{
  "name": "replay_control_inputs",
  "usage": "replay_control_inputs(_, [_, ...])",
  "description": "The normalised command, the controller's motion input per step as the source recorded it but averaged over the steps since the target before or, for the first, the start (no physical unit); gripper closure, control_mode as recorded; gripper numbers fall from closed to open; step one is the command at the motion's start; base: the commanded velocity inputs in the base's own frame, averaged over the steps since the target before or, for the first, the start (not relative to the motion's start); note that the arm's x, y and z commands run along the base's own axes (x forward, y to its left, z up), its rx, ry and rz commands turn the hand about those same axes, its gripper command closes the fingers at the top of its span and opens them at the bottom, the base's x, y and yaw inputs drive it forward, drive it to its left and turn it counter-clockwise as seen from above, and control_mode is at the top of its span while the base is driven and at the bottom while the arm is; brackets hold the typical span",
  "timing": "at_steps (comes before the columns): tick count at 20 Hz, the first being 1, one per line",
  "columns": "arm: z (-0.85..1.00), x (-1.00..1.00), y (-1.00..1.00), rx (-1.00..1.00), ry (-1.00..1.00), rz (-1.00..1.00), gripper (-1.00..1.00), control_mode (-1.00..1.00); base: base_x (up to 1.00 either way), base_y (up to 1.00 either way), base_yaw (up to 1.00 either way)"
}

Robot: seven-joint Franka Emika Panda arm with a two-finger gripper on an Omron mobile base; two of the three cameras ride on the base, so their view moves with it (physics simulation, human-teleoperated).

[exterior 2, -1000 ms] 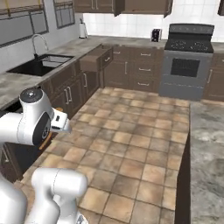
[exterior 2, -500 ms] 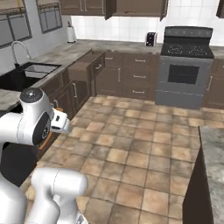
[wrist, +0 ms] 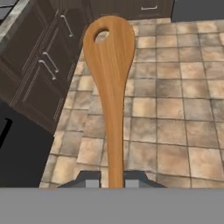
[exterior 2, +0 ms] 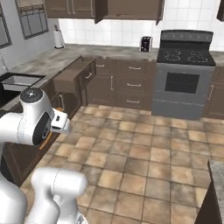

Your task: Organize the utensils by type. Pick up the wooden spoons from the counter and place them in the open cabinet. Then pick up the metallic utensils from the counter and place them in the open drawer.

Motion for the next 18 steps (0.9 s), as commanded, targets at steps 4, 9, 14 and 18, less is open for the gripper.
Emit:
replay_control_inputs(4, [0.0,0.0,0.0,0.0,0.0,0.0,1.0,1.0,1.0,0.2,-0.02])
replay_control_inputs(9, [0.0,0.0,0.0,0.0,0.0,0.0,1.0,1.0,1.0,0.17,0.0])
replay_control_inputs(14, [0.0,0.0,0.0,0.0,0.0,0.0,1.0,1.0,1.0,0.16,0.0])
replay_control_inputs(18, [0.0,0.0,0.0,0.0,0.0,0.0,1.0,1.0,1.0,0.15,0.0])
